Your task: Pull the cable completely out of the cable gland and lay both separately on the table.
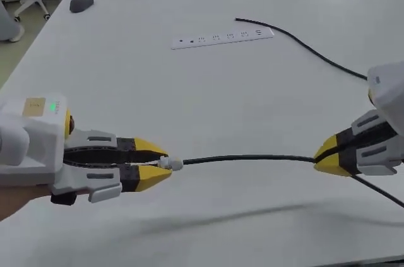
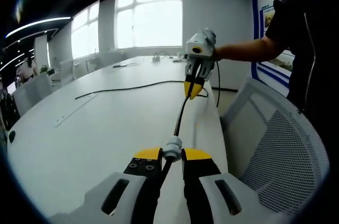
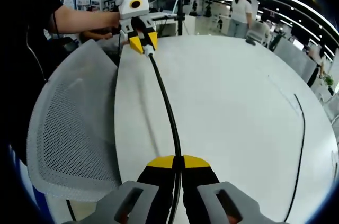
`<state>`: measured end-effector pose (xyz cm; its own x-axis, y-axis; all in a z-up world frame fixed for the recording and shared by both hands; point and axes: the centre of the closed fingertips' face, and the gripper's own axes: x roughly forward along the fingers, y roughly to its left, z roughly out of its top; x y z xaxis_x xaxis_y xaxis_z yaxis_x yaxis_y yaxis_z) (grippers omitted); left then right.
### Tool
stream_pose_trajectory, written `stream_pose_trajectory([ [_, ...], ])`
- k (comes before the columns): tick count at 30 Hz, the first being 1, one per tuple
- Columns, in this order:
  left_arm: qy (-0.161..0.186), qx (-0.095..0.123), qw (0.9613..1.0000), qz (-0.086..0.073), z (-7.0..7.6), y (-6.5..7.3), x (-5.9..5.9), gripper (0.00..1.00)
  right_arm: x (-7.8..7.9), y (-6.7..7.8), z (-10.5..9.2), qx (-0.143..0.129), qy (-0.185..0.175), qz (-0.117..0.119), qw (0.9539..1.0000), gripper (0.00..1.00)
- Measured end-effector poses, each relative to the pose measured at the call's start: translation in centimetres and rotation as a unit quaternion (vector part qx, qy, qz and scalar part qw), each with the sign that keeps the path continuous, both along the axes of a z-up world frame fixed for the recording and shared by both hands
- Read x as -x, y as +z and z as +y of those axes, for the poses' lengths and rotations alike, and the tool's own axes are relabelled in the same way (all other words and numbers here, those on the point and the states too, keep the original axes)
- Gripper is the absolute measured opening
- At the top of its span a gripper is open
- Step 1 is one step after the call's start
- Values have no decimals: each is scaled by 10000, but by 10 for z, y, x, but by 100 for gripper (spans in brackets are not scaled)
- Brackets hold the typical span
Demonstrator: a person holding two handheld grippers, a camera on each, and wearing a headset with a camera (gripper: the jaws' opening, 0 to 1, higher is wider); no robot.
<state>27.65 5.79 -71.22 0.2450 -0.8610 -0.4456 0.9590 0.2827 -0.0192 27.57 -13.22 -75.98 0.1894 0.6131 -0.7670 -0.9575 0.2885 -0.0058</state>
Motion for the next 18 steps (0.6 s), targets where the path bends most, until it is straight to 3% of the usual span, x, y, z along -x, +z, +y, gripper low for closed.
stream_pose_trajectory([
  [5, 5, -11, 10000, 7, 3, -1, 1, 15, 1, -10, -14, 120, -148, 87, 9998, 0],
  [9, 39, 11, 10000, 4, 8, 0, 1, 15, 0, -19, -22, 358, -195, -5, 9992, 0],
  [13, 71, 47, 10000, 40, 10, -1, 2, 15, 2, -24, -19, 355, -238, 159, 9990, 0],
  [15, 52, 36, 10000, 32, 9, -2, 4, 15, -2, -25, -20, 488, -284, 15, 9984, 0],
  [16, 56, 40, 10000, 43, 9, -2, 4, 15, -2, -26, -20, 542, -292, 51, 9981, 0],
  [18, 80, 51, 9999, 56, 9, -1, 4, 15, -4, -24, -19, 602, -262, 13, 9978, 7],
])
